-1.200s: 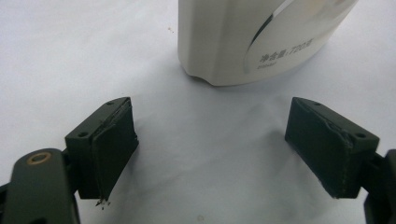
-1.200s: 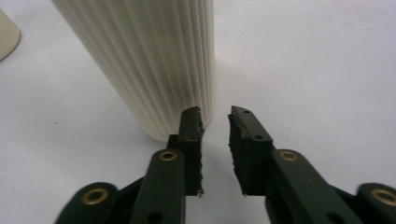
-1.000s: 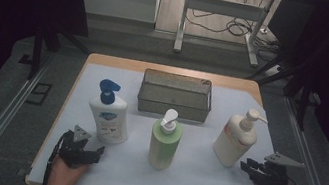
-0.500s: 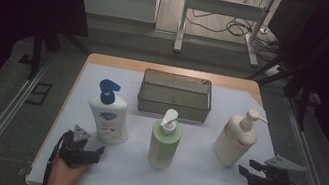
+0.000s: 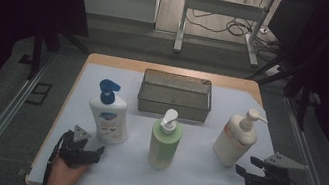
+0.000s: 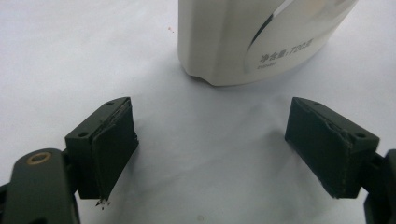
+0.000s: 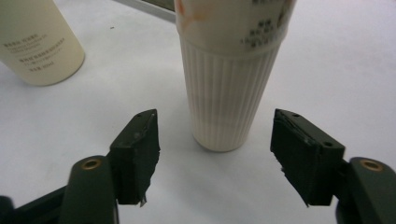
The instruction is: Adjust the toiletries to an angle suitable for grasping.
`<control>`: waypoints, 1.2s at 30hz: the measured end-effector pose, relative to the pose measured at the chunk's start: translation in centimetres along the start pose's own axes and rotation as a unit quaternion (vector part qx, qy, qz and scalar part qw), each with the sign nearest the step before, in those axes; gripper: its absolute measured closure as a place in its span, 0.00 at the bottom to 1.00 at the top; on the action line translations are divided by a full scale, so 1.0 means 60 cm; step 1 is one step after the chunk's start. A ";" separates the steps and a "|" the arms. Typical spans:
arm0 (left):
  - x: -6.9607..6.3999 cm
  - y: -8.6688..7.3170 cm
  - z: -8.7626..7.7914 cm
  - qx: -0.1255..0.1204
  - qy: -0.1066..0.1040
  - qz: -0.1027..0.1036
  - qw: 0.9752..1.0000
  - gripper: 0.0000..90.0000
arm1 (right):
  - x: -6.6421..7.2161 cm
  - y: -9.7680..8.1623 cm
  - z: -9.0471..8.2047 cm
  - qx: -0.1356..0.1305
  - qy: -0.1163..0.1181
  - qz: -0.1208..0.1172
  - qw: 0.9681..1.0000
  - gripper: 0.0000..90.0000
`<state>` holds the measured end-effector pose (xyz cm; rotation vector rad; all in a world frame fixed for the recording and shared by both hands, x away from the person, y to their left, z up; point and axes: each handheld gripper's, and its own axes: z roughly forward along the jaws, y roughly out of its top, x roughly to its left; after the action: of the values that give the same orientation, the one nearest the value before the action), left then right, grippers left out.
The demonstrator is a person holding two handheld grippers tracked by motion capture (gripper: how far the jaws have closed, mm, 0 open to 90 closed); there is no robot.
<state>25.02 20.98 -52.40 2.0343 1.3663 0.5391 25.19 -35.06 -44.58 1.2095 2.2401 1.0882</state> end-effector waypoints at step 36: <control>0.001 0.000 0.000 0.001 -0.001 0.001 1.000 0.18 | 0.002 0.082 0.026 -0.024 -0.031 -0.002 0.999 0.26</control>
<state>25.03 21.02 -52.39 2.0377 1.3655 0.5360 28.72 -32.61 -41.75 1.2009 2.1568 1.0830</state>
